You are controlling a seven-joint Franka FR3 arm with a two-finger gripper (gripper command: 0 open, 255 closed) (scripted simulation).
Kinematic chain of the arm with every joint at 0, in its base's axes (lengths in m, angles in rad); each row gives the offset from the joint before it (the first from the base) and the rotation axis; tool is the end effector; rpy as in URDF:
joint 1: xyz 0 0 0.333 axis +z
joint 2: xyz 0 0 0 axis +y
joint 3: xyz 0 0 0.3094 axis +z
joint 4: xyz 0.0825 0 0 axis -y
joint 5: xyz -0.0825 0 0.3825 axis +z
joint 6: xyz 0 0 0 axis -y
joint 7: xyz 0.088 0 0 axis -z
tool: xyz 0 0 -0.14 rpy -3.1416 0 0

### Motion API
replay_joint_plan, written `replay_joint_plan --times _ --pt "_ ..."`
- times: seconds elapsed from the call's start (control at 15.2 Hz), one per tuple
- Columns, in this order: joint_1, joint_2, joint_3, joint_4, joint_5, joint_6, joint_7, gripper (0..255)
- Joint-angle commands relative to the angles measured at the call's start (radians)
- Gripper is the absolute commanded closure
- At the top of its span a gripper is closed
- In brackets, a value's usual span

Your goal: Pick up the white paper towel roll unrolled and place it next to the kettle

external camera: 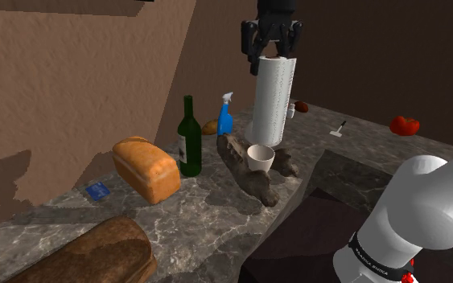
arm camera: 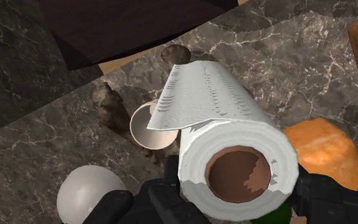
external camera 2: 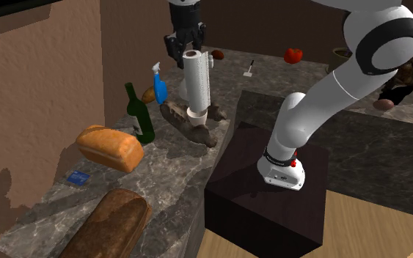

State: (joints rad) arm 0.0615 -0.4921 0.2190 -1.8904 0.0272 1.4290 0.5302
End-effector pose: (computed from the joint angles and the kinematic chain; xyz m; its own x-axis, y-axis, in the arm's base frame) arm 0.3629 0.1326 0.6485 0.9627 -0.2646 0.0559 -0.2676 -0.9619 0.0553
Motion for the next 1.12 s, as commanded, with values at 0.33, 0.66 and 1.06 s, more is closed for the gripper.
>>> replay_joint_plan --times 0.33,0.66,1.06 --pt "-0.049 0.040 -0.129 0.023 -0.060 0.021 -0.172 255" --pt "-0.085 0.102 -0.213 0.072 -0.093 0.040 -0.288 255" --pt "-0.128 0.209 -0.309 0.172 -0.114 0.058 -0.425 255"
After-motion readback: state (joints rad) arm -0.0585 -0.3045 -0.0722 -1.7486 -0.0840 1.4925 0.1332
